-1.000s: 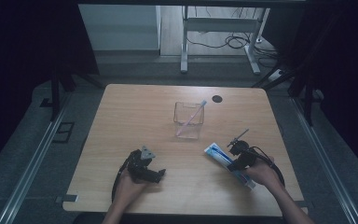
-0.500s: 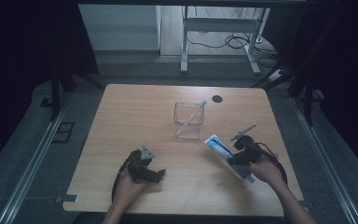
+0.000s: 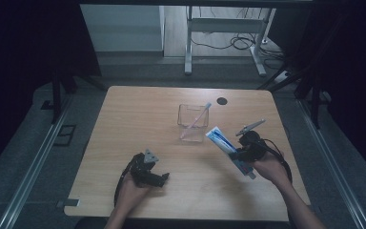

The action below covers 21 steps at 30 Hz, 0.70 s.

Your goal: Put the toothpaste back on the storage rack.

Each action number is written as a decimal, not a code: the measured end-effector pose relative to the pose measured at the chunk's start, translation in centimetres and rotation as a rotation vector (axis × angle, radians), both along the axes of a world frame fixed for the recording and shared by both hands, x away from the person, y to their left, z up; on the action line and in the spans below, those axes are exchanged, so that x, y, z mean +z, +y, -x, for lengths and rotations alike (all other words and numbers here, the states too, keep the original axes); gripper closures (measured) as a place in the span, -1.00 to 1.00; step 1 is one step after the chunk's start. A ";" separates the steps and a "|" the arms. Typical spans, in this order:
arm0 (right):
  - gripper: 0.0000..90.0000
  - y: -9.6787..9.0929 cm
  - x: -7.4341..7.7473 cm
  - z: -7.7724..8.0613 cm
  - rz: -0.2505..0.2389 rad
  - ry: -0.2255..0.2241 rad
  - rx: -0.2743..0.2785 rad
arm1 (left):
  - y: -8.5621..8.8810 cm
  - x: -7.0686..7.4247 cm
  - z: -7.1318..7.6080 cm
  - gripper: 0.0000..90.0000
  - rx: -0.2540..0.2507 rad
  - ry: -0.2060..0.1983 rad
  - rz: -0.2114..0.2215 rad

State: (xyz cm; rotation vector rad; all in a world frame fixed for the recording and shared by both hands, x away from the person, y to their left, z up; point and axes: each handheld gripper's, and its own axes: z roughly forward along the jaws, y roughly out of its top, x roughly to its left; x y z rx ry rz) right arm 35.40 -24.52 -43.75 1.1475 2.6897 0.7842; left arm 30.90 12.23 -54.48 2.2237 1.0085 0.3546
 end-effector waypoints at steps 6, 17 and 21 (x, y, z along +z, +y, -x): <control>0.60 0.4 1.2 -0.3 -0.037 -0.044 0.001 | 0.0 0.0 0.0 -0.95 -0.002 -0.001 -0.001; 0.60 0.9 2.9 -1.1 -0.084 -0.101 -0.009 | 0.0 0.0 0.0 -0.95 0.000 -0.002 -0.001; 0.60 1.3 3.3 -1.5 -0.101 -0.113 -0.011 | 0.0 0.0 0.0 -0.95 0.000 -0.002 0.000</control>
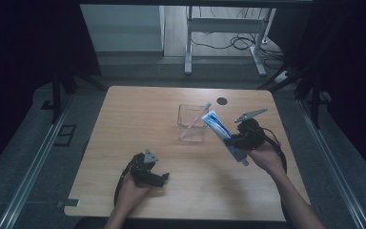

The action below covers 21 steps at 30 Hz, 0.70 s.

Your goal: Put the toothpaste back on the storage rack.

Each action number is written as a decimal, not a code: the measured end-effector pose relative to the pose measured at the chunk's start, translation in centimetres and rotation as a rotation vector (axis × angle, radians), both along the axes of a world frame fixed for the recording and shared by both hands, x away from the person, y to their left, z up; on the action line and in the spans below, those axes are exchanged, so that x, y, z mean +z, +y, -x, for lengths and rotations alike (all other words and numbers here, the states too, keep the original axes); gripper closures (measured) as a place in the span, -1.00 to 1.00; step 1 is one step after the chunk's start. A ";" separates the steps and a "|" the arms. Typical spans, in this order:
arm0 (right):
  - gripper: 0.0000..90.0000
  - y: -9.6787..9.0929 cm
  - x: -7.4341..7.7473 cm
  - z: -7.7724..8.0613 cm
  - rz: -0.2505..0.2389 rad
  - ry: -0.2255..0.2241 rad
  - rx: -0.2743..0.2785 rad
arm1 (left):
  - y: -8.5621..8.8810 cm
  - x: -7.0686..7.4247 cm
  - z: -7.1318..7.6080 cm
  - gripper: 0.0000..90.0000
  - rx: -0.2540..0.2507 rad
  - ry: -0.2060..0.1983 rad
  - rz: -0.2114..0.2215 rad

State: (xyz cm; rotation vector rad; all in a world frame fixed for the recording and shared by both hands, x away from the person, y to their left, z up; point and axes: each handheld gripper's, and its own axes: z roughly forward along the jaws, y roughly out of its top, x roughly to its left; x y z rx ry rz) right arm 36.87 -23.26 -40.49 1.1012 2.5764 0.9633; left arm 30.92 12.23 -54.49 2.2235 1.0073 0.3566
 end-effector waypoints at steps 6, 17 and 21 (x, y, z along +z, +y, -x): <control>0.60 0.6 0.5 -0.7 -0.021 -0.026 -0.004 | 0.0 0.0 0.0 -0.95 0.000 0.000 0.000; 0.60 1.3 1.5 -2.0 -0.054 -0.066 -0.023 | 0.0 0.0 0.0 -0.95 0.000 0.000 0.000; 0.60 1.5 1.7 -2.4 -0.068 -0.080 -0.024 | 0.0 0.0 0.0 -0.95 0.000 0.000 0.000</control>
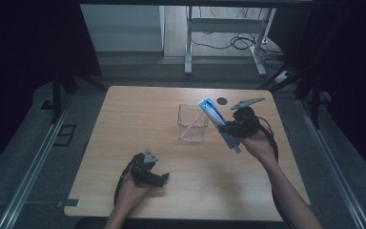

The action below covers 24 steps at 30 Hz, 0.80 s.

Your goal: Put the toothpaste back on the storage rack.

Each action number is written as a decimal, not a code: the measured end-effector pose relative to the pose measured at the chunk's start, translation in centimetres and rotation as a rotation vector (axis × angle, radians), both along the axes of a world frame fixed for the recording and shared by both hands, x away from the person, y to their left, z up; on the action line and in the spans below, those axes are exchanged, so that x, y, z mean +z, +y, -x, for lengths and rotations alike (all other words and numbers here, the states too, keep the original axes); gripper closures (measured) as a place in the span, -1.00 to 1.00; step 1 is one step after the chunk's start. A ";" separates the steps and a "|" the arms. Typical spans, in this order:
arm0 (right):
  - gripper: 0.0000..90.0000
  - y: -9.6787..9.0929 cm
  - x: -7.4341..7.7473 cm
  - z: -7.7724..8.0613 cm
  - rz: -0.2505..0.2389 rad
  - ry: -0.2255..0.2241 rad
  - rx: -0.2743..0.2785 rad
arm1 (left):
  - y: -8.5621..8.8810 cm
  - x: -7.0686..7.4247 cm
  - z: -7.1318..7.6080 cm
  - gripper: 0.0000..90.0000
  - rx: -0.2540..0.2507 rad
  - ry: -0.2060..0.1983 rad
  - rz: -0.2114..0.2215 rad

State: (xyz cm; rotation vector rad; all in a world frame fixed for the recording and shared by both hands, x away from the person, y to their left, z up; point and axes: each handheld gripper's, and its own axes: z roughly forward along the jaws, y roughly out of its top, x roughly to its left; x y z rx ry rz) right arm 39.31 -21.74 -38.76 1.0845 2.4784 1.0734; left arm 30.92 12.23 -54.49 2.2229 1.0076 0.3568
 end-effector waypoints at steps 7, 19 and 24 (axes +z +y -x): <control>0.60 0.6 0.3 -0.7 -0.016 -0.022 -0.005 | 0.0 0.0 0.0 -0.95 0.000 0.000 0.000; 0.60 2.0 0.7 -1.9 -0.035 -0.056 -0.007 | 0.0 0.0 0.0 -0.95 0.000 0.000 0.000; 0.60 2.5 0.7 -2.5 -0.046 -0.064 -0.007 | 0.0 0.0 0.0 -0.95 0.000 0.000 0.000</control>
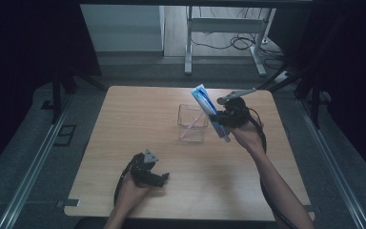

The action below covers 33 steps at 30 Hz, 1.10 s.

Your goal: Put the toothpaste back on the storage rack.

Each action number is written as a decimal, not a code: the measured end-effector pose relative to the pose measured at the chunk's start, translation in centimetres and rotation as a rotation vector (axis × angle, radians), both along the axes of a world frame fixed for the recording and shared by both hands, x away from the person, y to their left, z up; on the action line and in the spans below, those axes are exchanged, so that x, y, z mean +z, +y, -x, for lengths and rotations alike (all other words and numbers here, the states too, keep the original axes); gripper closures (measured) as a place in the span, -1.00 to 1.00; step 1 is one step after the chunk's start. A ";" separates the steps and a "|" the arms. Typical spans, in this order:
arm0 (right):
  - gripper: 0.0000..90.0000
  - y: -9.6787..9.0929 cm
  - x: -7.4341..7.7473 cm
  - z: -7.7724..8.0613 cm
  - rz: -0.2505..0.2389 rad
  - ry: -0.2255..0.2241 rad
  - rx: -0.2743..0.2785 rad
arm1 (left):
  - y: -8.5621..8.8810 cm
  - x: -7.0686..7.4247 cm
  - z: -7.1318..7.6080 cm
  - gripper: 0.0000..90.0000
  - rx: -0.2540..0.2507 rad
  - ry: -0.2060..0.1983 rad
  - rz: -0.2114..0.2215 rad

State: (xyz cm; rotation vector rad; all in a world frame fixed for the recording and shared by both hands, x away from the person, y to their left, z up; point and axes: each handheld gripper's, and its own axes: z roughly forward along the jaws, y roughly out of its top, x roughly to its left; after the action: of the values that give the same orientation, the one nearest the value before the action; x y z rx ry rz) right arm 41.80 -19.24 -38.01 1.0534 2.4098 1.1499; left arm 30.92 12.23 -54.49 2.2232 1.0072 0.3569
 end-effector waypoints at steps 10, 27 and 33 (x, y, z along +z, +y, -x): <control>0.60 1.1 -0.1 -1.3 -0.018 -0.014 -0.007 | 0.0 0.0 0.0 -0.95 0.000 0.000 0.000; 0.60 2.9 0.1 -3.8 -0.063 -0.048 -0.015 | 0.0 0.0 0.0 -0.95 -0.004 0.001 -0.003; 0.60 3.7 -0.1 -4.7 -0.080 -0.062 -0.015 | 0.0 0.0 0.0 -0.95 -0.004 0.001 -0.003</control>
State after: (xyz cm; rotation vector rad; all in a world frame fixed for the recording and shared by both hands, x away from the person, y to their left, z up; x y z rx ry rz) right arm 46.48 -15.54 -38.07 1.0416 2.3224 1.2641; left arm 30.93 12.26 -54.48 2.2278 1.0035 0.3554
